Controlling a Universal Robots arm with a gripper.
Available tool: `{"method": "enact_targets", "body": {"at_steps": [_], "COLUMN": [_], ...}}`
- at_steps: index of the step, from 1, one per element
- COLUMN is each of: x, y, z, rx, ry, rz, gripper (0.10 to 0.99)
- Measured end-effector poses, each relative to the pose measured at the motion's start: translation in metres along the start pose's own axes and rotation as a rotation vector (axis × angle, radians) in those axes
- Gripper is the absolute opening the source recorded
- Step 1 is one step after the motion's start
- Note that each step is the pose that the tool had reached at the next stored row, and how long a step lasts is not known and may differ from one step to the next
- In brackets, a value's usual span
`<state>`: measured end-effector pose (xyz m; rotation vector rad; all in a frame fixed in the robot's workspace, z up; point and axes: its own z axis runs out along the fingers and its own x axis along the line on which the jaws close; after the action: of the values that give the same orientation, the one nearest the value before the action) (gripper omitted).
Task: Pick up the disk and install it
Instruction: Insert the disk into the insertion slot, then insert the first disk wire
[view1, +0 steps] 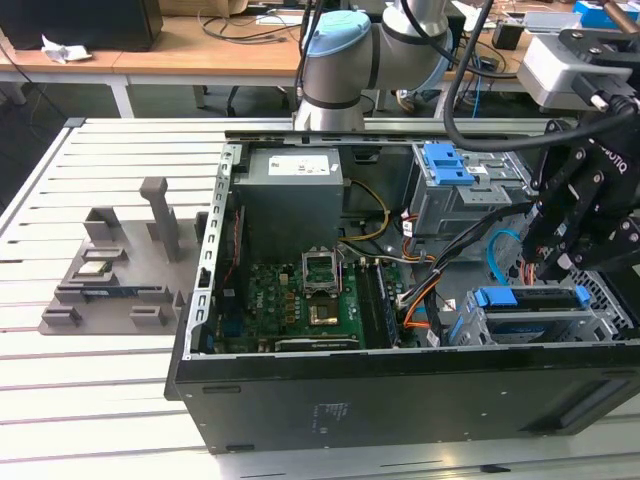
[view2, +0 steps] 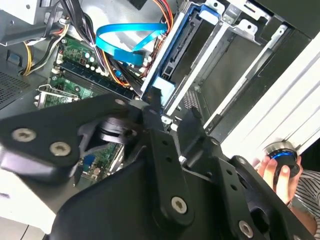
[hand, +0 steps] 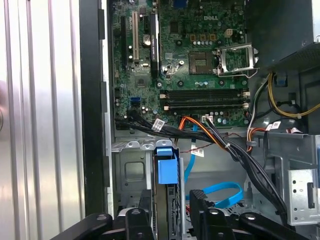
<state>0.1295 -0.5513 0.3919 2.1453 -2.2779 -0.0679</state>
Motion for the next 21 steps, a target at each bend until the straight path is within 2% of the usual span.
{"method": "enact_targets", "body": {"at_steps": [5,17,21], "x": [0.0000,0.0000,-0.0040], "y": [0.0000,-0.0006,-0.0123], "z": [0.0012,0.0035,0.0037], "rx": [0.000,0.000,0.000], "ry": [0.0000,-0.0001,0.0005], "rz": [0.000,0.000,0.000], "gripper": [0.118,0.106,0.106]}}
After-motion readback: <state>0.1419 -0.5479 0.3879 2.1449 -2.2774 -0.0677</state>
